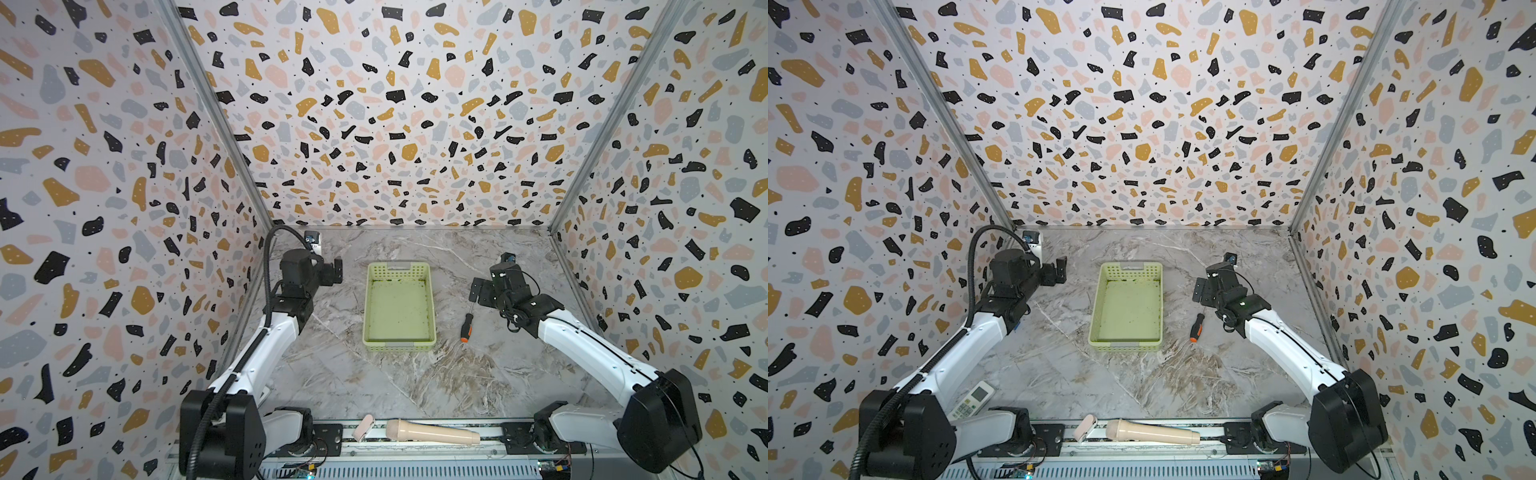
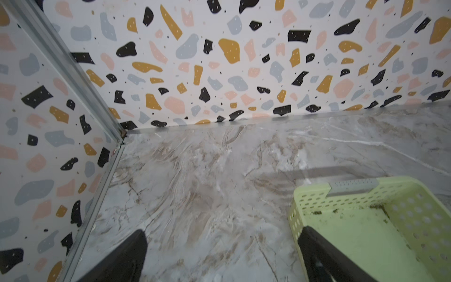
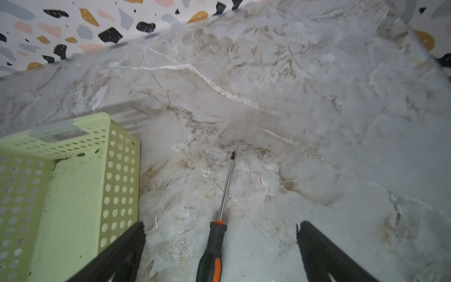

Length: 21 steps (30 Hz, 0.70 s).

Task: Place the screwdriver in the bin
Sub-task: 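Reach the right gripper toward the black-and-orange screwdriver handle while the left arm rises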

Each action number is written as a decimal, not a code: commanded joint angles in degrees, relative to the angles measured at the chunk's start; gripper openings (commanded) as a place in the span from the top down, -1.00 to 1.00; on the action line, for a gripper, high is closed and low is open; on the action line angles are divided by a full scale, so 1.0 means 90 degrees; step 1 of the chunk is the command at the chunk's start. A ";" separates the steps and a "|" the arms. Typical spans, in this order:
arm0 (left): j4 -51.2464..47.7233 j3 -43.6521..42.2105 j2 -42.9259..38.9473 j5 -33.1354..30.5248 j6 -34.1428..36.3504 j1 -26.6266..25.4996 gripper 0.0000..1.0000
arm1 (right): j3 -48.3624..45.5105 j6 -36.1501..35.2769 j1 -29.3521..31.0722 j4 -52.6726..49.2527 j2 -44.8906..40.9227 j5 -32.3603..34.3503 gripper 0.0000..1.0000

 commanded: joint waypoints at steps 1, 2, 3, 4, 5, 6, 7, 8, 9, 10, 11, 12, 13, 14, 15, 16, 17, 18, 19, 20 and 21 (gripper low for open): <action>0.0350 0.0310 0.0235 0.0215 -0.0034 -0.0003 -0.99 | 0.0437 0.0456 0.0029 -0.0856 0.0511 -0.0285 -0.97; 0.0428 0.0209 0.0255 0.0235 -0.0031 -0.0004 -0.99 | 0.0568 0.0456 0.0048 -0.1017 0.0690 -0.0266 -0.96; 0.0627 0.0056 0.0256 0.0222 -0.0053 -0.0027 -0.99 | 0.0677 0.0451 0.0057 -0.1101 0.0832 -0.0273 -0.93; 0.0613 0.0035 0.0259 0.0290 -0.0020 -0.0057 -0.99 | 0.0781 0.0437 0.0059 -0.1180 0.0971 -0.0295 -0.91; 0.0586 0.0087 0.0250 0.0303 -0.0025 -0.0081 -0.99 | 0.0855 0.0428 0.0054 -0.1208 0.1090 -0.0346 -0.90; 0.0654 0.0092 0.0254 0.0336 -0.0036 -0.0092 -0.99 | 0.0893 0.0427 0.0061 -0.1209 0.1179 -0.0411 -0.89; 0.0667 0.0125 0.0276 0.0397 -0.0031 -0.0092 -0.99 | 0.0927 0.0427 0.0059 -0.1195 0.1273 -0.0498 -0.89; 0.0576 0.0216 0.0327 0.0410 -0.0008 -0.0092 -0.99 | 0.0938 0.0418 0.0072 -0.1161 0.1377 -0.0594 -0.89; 0.0506 0.0273 0.0347 0.0416 0.0002 -0.0092 -0.99 | 0.0948 0.0417 0.0074 -0.1142 0.1472 -0.0682 -0.89; 0.0478 0.0305 0.0369 0.0416 0.0018 -0.0092 -0.99 | 0.0948 0.0412 0.0094 -0.1146 0.1566 -0.0753 -0.88; 0.0485 0.0298 0.0352 0.0399 0.0035 -0.0092 -0.99 | 0.0956 0.0398 0.0113 -0.1157 0.1675 -0.0834 -0.87; 0.0485 0.0288 0.0360 0.0361 0.0047 -0.0092 -0.99 | 0.0953 0.0398 0.0129 -0.1180 0.1744 -0.0879 -0.87; 0.0481 0.0283 0.0344 0.0324 0.0042 -0.0092 -0.99 | 0.0940 0.0405 0.0164 -0.1192 0.1817 -0.0907 -0.88; 0.0485 0.0271 0.0337 0.0318 0.0037 -0.0092 -0.99 | 0.0915 0.0407 0.0194 -0.1191 0.1866 -0.0934 -0.88; 0.0501 0.0268 0.0341 0.0318 0.0025 -0.0092 -0.99 | 0.0895 0.0417 0.0231 -0.1176 0.1896 -0.0950 -0.88; 0.0481 0.0275 0.0344 0.0328 0.0013 -0.0092 -0.99 | 0.0864 0.0445 0.0269 -0.1168 0.1931 -0.0976 -0.88; 0.0466 0.0278 0.0350 0.0328 -0.0002 -0.0099 -0.99 | 0.0838 0.0488 0.0315 -0.1163 0.1947 -0.0980 -0.88; 0.0466 0.0278 0.0343 0.0328 -0.0003 -0.0100 -0.99 | 0.0810 0.0544 0.0356 -0.1157 0.1952 -0.0973 -0.88; 0.0466 0.0278 0.0344 0.0328 -0.0004 -0.0097 -0.99 | 0.0758 0.0608 0.0393 -0.1119 0.1943 -0.0971 -0.88; 0.0467 0.0278 0.0352 0.0337 -0.0001 -0.0102 -0.99 | 0.0699 0.0666 0.0441 -0.1072 0.1924 -0.0971 -0.88; 0.0477 0.0287 0.0359 0.0330 -0.0003 -0.0102 -0.99 | 0.0642 0.0720 0.0472 -0.1036 0.1913 -0.0988 -0.87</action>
